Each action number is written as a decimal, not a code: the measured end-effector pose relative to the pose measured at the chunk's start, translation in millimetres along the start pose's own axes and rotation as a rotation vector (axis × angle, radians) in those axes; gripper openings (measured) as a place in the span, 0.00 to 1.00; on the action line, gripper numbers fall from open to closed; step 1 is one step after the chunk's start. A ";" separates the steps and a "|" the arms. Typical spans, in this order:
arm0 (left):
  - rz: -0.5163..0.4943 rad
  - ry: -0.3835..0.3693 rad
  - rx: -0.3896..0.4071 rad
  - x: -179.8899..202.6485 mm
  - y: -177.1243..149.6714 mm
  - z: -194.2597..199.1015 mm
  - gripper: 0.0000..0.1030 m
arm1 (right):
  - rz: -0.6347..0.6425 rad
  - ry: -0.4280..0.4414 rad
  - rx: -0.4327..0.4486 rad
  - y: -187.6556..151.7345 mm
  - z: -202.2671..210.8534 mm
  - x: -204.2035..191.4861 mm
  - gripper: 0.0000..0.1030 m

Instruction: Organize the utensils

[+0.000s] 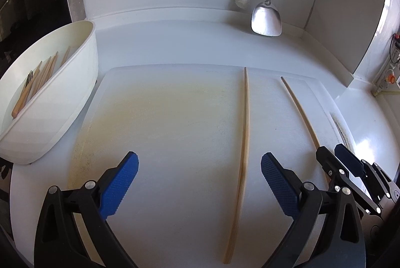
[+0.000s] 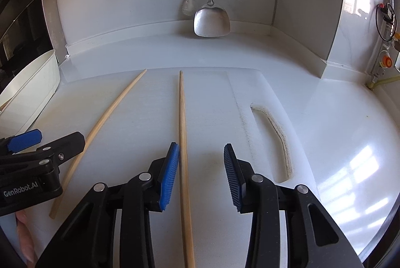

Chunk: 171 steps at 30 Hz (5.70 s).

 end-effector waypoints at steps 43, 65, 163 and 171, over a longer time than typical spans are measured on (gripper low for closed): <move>0.014 -0.089 -0.048 21.3 -15.1 -9.7 0.07 | -0.004 0.108 0.018 6.3 -0.6 -14.2 0.06; 0.222 -0.001 0.071 -54.8 67.3 129.0 0.07 | 0.126 0.323 0.181 123.8 100.7 -74.0 0.06; 0.396 0.358 -0.043 -294.7 141.8 141.3 0.94 | 0.301 0.511 -0.196 190.0 50.1 -293.8 0.61; 0.402 0.370 -0.031 -294.2 139.3 147.3 0.94 | 0.303 0.520 -0.198 187.8 54.2 -292.6 0.62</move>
Point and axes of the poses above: each gripper's, at about its wrist camera, not at the fingertips, and z roughly against the way its jaws point, x to its right, y to its top, the point moved 9 cm from there along -z, roughly the way its jaws point, and after that the axes turned 15 degrees about z, right-handed, at the moved point
